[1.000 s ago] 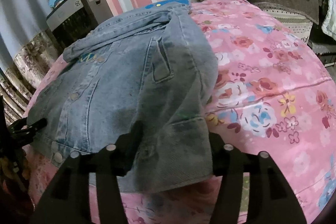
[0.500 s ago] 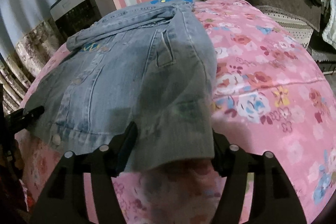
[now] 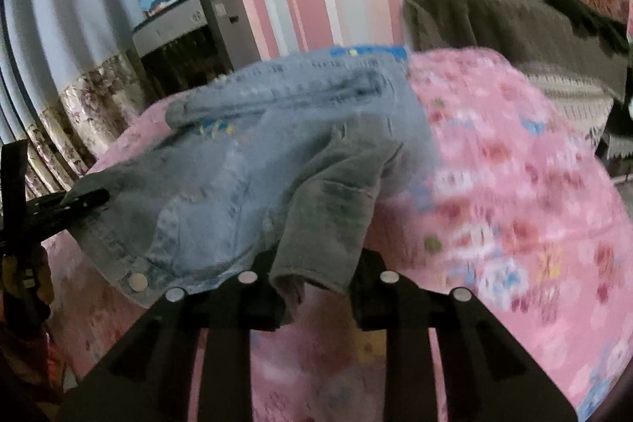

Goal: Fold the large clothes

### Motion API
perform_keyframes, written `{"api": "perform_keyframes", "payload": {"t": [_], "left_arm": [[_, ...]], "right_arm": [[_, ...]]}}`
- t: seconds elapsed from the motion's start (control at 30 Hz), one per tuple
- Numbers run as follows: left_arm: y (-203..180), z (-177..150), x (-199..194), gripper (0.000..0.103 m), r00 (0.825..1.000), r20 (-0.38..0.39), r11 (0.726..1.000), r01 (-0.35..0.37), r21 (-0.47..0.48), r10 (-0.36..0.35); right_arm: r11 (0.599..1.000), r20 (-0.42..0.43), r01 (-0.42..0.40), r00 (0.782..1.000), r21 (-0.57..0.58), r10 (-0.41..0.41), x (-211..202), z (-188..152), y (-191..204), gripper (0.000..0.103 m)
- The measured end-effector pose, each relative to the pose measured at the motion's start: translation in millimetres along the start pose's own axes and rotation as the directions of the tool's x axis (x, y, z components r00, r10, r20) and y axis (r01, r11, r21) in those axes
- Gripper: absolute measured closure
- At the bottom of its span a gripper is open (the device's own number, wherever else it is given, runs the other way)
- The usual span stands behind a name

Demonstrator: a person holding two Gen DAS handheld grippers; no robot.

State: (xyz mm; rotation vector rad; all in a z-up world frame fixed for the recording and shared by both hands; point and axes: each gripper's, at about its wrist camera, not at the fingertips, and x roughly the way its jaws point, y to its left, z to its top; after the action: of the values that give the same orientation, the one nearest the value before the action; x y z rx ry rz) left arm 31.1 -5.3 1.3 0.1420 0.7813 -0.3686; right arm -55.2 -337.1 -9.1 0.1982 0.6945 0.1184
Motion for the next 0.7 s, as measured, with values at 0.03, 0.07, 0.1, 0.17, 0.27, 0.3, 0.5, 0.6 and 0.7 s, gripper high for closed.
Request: {"api": "perform_keyframes", "payload": {"t": [0.03, 0.07, 0.1, 0.17, 0.27, 0.3, 0.5, 0.6, 0.7], "left_arm": [[1, 7, -2, 0.089, 1.0, 0.015, 1.0, -0.003, 0.007, 0.003], [2, 14, -3, 0.089, 1.0, 0.027, 1.0, -0.006, 0.011, 0.006], [2, 19, -3, 0.089, 0.999, 0.034, 1.0, -0.007, 0.017, 0.007], [3, 34, -1, 0.089, 0.999, 0.051, 0.999, -0.019, 0.038, 0.017], [2, 58, 2, 0.09, 0.998, 0.061, 0.998, -0.02, 0.058, 0.017], [3, 67, 5, 0.09, 0.998, 0.06, 0.998, -0.017, 0.059, 0.013], [9, 128, 35, 0.09, 0.998, 0.059, 1.0, 0.007, 0.019, -0.008], [7, 160, 54, 0.089, 0.998, 0.066, 0.999, -0.022, 0.033, 0.019], [2, 186, 70, 0.089, 0.993, 0.087, 0.995, -0.083, 0.063, 0.077]], "right_arm": [[1.0, 0.018, 0.0, 1.0, -0.007, 0.0, -1, 9, 3, 0.078], [1.0, 0.034, 0.005, 0.999, -0.017, -0.005, -1, 16, 5, 0.078], [1.0, 0.043, 0.012, 0.999, -0.027, -0.011, -1, 22, 7, 0.078], [0.998, 0.071, 0.026, 0.997, -0.049, -0.022, -1, 37, 11, 0.078], [0.996, 0.106, 0.051, 0.993, -0.072, -0.043, 2, 58, 18, 0.078], [0.995, 0.115, 0.062, 0.992, -0.079, -0.052, 4, 68, 20, 0.079], [0.988, 0.14, 0.123, 0.984, -0.09, -0.11, 27, 116, 14, 0.079], [0.984, 0.158, 0.159, 0.977, -0.086, -0.144, 44, 147, 7, 0.079], [0.976, 0.168, 0.205, 0.967, -0.074, -0.19, 65, 179, 3, 0.079]]}}
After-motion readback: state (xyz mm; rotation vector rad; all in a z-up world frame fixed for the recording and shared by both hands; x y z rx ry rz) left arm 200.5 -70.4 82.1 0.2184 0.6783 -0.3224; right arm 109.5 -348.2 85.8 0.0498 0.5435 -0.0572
